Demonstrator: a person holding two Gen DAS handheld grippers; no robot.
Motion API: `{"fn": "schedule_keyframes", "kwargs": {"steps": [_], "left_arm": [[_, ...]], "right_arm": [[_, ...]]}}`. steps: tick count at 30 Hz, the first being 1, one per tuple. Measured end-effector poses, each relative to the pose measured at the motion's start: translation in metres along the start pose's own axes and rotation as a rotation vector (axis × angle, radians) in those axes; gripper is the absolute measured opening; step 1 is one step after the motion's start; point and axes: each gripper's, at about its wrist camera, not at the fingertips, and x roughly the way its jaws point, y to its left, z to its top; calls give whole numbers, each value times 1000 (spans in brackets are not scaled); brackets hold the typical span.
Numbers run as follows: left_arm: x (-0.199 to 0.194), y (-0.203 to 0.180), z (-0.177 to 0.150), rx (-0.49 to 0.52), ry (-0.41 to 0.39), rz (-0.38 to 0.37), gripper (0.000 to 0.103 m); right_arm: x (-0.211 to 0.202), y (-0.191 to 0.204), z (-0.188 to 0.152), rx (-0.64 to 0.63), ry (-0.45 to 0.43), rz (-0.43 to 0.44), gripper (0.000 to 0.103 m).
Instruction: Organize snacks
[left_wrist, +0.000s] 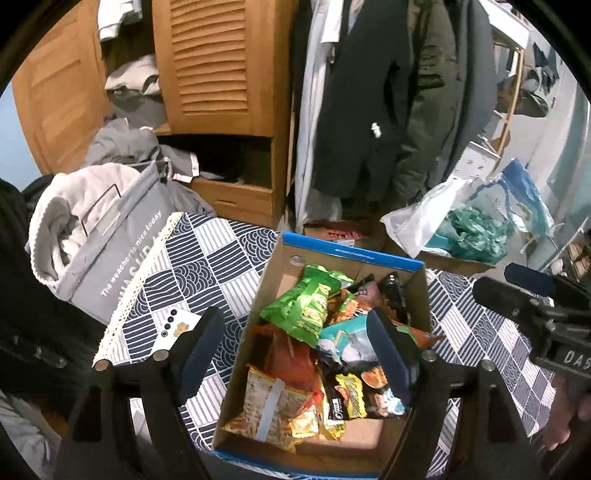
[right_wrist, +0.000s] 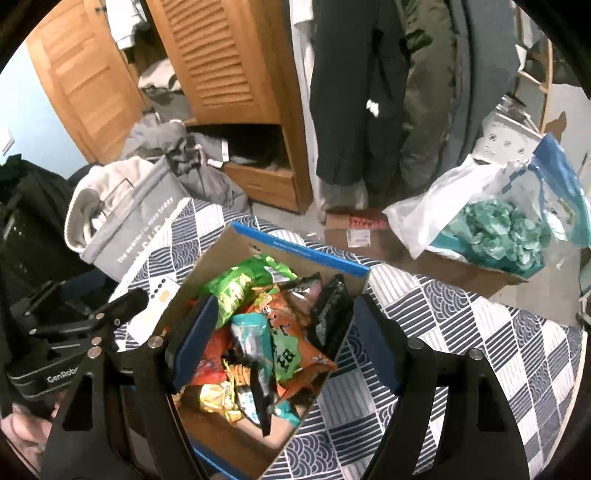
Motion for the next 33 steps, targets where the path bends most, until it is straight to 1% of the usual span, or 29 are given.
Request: {"fn": "schedule_keyframes", "kwargs": {"steps": [1,2,3,6,10,13,17,21,29,33], "left_arm": [[-3,-1,0,2,-4,-2,82],[-7,-3,0,7,-12,-4,86],[-10,-4,-1,11,-18,-3,87],[-20,-6,-3,8,-31,-6,88],[-31,-7,-6,9,-51,-10,88],[-35,-9,-9,4,-49,-17,88],[-37,-17,-11,20,-40,-6,88],[-40,-23,-16,34,-48,12,88],[-37,-29,-20,27,-51,15,89],[-38,-31,-19,20,-59,1,89]], "right_arm": [[-3,0,-3,-5,0,-10,76],[-7,-1,-6,-9,0,-21,76],[-10,-2,-8,-8,-4,-28,76],[-21,-8,-18,-3,-22,-30,76],[-31,-16,-29,-12,-39,-56,76],[-37,-21,-36,-19,-51,-67,76],[-44,-27,-43,-20,-50,-56,76],[-51,-30,-47,-17,-57,-51,76],[-54,-38,-53,-15,-55,-46,76],[-55,-40,-55,-13,-52,-37,76]]}}
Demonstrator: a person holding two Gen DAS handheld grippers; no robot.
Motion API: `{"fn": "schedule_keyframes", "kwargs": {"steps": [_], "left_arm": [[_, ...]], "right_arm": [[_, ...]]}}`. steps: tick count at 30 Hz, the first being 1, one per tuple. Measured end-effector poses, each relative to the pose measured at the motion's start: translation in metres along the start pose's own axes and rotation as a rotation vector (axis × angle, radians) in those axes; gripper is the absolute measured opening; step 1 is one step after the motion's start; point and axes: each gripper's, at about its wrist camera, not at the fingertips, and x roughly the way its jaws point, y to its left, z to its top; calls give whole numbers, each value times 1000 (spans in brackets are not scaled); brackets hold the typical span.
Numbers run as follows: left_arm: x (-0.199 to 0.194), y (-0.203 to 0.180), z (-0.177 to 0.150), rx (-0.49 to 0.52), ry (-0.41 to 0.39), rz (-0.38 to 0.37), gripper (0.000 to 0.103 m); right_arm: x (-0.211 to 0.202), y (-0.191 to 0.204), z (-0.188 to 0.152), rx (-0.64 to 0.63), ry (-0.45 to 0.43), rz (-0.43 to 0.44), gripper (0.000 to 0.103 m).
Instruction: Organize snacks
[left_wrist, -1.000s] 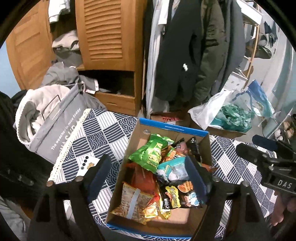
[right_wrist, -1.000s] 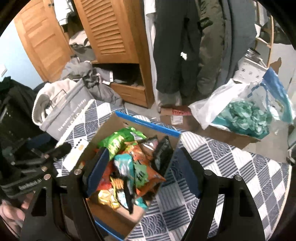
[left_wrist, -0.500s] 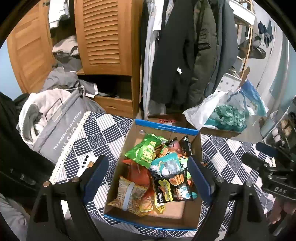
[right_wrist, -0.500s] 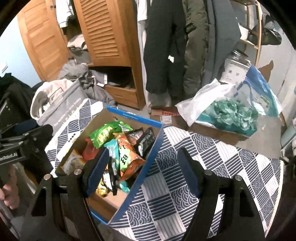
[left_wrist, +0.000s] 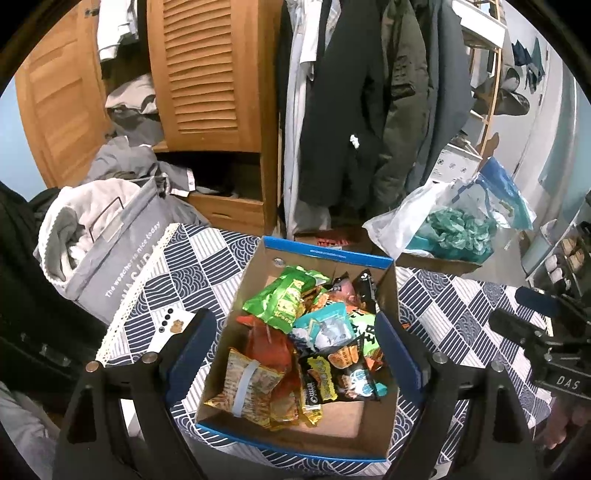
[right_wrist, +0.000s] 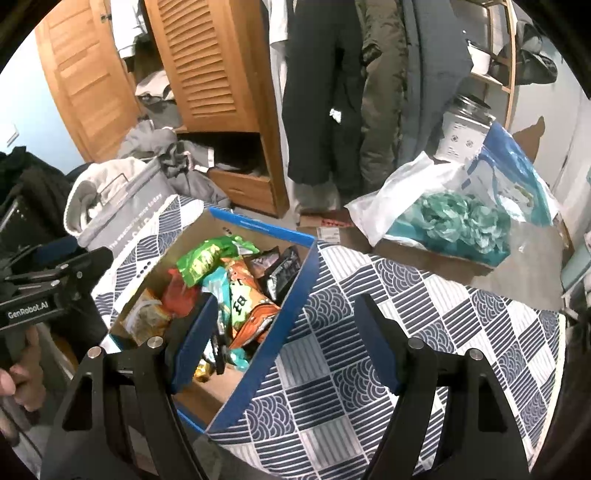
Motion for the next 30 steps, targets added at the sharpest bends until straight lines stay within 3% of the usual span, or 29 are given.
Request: {"fn": "schedule_keyframes", "kwargs": {"steps": [30], "left_arm": [[6,-12,-2,29,20,12,89]], "right_arm": [[3,-4,-4,-1,10,-4,76]]}}
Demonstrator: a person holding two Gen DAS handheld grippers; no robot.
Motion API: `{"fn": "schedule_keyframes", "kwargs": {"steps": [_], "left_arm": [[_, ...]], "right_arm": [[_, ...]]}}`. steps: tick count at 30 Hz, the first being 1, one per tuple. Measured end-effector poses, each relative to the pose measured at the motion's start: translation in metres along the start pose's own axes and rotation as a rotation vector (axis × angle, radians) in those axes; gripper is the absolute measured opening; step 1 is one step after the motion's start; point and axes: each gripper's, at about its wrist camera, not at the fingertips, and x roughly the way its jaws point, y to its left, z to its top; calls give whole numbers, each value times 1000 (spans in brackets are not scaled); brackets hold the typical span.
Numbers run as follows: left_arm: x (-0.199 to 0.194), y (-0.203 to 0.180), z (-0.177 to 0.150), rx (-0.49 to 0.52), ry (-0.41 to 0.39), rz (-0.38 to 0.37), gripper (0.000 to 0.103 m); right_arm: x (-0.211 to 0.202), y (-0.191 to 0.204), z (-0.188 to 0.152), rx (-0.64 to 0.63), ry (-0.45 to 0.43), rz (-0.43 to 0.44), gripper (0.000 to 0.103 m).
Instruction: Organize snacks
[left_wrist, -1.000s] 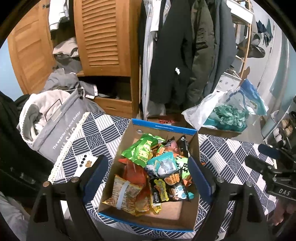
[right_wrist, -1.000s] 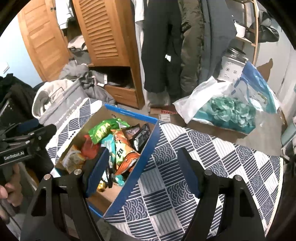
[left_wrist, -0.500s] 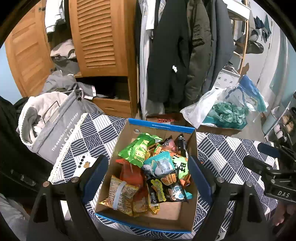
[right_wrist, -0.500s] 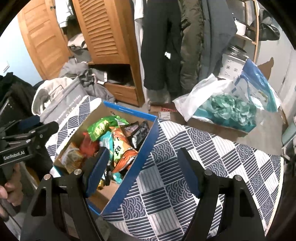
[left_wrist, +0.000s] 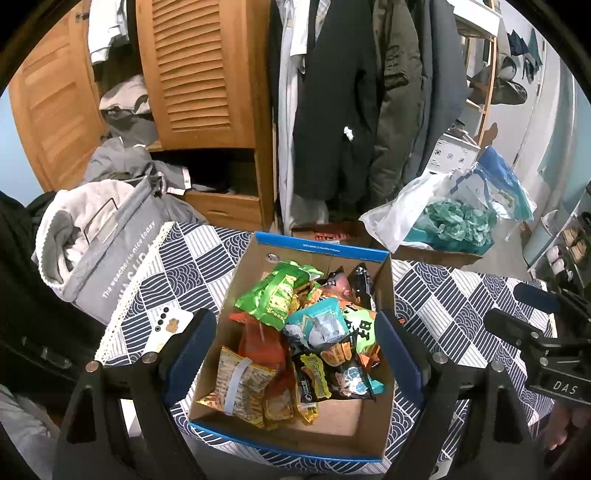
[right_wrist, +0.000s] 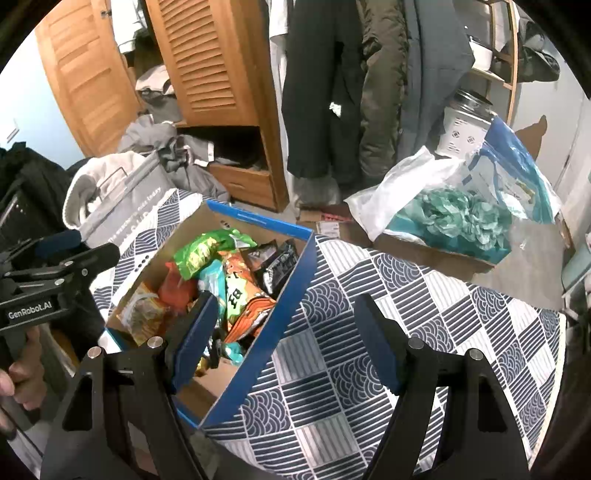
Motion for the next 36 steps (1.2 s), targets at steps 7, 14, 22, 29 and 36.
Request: {"fn": "schedule_keyframes", "kwargs": {"steps": [7,14,22,29,36], "left_arm": [[0,0,0,0,2,-2,89],[0,0,0,0,-1,1,89],[0,-1,-1,3,6,-2,89],[1,-1,-1,6,7,-2,89],[-1,-4,0,24,-11,23,89]], "right_arm": [[0,0,0,0,0,1,76],[0,0,0,2,0,0,76],[0,-1,0,-1,1,1,76],[0,-2,-1,1,-1,2,76],[-1,-2,0,-2,-1,0,76]]}}
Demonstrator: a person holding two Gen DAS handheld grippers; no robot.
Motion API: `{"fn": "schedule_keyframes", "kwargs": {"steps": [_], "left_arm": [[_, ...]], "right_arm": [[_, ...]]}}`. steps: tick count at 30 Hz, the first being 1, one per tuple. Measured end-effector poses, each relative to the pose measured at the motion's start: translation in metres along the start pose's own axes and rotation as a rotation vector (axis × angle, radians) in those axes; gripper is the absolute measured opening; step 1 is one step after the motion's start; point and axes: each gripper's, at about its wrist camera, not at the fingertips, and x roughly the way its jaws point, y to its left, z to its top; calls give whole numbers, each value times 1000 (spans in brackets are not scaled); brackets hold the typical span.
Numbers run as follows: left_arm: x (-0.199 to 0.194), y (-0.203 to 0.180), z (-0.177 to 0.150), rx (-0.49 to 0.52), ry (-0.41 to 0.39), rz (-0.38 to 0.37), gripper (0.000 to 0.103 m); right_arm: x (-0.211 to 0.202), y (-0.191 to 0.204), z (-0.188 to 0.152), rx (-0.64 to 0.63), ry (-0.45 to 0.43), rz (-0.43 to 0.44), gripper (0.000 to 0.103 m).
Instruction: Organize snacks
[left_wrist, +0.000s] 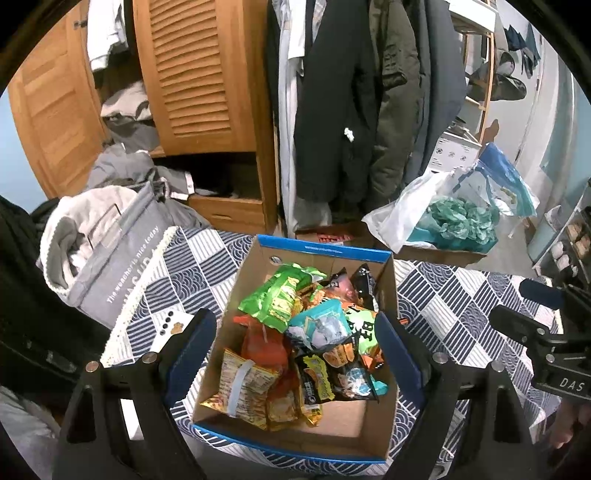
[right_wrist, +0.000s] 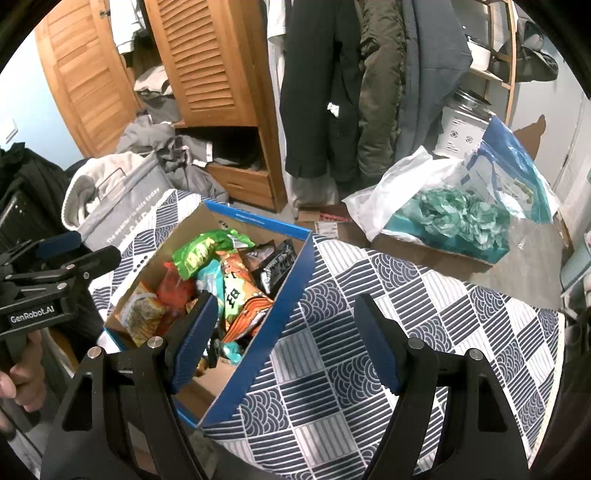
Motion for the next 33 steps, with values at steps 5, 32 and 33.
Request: {"fn": "schedule_keyframes", "kwargs": {"steps": [5,32,33], "left_arm": [[-1,0,1,5,-1,11,89],[5,-2,-2,13,39,37,89],[5,-3,-2,13,39,34,89]], "right_arm": [[0,0,0,1,2,0,76],[0,1,1,-1,2,-2,76],[0,1,1,-1,2,-3,76]]}}
